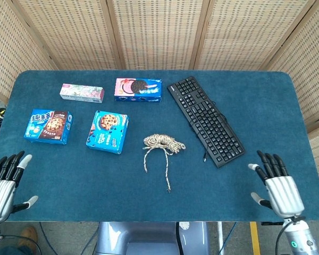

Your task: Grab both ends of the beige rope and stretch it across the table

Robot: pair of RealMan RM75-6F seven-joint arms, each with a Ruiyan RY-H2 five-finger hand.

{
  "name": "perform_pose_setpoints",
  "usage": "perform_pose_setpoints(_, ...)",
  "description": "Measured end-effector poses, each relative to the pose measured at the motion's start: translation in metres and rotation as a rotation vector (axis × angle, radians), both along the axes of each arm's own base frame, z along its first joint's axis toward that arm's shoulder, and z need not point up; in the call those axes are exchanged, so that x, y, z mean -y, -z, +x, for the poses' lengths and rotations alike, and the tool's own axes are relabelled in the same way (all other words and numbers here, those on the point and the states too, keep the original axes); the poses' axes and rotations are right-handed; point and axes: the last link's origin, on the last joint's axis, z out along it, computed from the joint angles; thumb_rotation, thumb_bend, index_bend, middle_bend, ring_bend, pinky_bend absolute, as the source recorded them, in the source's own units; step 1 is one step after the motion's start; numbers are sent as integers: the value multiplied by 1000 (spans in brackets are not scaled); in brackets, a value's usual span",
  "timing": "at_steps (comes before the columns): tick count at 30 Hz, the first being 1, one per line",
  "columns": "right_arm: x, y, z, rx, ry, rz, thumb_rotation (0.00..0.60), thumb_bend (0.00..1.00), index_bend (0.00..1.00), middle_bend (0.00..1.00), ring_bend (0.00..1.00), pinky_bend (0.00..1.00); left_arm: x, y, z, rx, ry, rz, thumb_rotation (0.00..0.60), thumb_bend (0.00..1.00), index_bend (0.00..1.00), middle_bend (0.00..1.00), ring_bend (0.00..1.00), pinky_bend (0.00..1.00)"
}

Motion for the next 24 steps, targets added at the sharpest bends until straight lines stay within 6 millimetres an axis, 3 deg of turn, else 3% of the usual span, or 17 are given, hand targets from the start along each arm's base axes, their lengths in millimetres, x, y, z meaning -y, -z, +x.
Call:
perform_pose_setpoints(9, 56, 45, 53, -82, -192, 275, 600, 201, 381, 17, 0, 0, -6, 9, -2, -28, -26, -24, 600, 0, 0, 0, 0, 0)
perform_pose_setpoints(14, 79, 76, 84, -93, -222, 392, 600, 233, 408, 31, 0, 0, -11, 14, -3, -40, -43, -40, 600, 0, 0, 0, 0, 0)
perform_pose_setpoints(20, 87, 114, 107, -96, -239, 445, 600, 249, 427, 33, 0, 0, -13, 17, -2, -49, -43, -51, 600, 0, 0, 0, 0, 0)
perform_pose_setpoints(24, 88, 135, 111, -118, -239, 465, 600, 253, 432, 33, 0, 0, -12, 19, -2, -52, -43, -57, 600, 0, 0, 0, 0, 0)
